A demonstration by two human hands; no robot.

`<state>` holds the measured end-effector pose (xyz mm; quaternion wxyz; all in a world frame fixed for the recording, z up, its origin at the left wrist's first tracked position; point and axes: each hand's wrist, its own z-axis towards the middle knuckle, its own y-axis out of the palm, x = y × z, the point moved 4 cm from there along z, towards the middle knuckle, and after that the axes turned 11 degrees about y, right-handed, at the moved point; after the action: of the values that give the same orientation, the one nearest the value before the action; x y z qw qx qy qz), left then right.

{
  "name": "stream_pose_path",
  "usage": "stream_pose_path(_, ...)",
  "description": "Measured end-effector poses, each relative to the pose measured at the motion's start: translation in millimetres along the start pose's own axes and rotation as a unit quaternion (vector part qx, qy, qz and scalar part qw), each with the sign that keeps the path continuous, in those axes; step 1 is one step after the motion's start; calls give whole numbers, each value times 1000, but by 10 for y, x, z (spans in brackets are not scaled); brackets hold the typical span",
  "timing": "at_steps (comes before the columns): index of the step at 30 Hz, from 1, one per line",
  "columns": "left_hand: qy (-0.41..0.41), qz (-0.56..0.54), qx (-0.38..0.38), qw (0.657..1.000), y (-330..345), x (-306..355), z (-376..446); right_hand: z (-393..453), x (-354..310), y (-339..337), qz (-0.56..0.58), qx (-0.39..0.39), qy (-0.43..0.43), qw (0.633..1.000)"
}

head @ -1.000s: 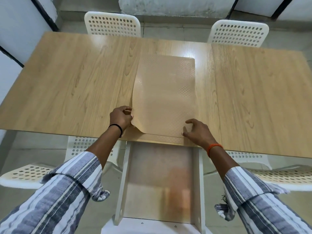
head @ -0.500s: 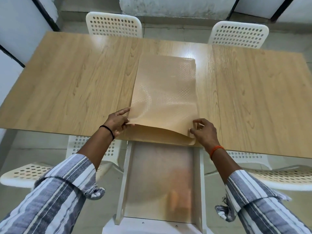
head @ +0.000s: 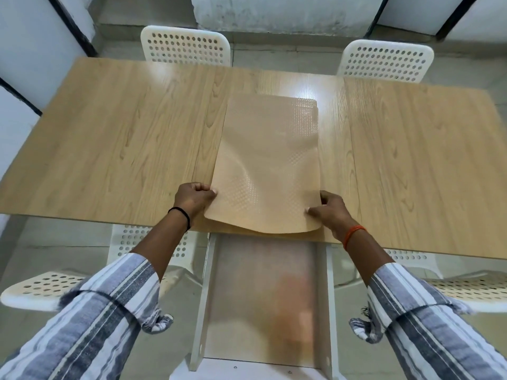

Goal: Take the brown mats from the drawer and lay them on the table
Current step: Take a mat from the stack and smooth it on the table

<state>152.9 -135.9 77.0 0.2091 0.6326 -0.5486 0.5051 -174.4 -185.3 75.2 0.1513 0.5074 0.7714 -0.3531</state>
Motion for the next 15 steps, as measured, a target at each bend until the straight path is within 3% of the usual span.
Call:
stream_pose_path(7,0,-15,-64,998,82,43,8,-48,-117,57,35,-59,-4,998)
stream_pose_path(15,3,10,-95,995,47,-15,34,60,-245,-28,-16,-13,-78,997)
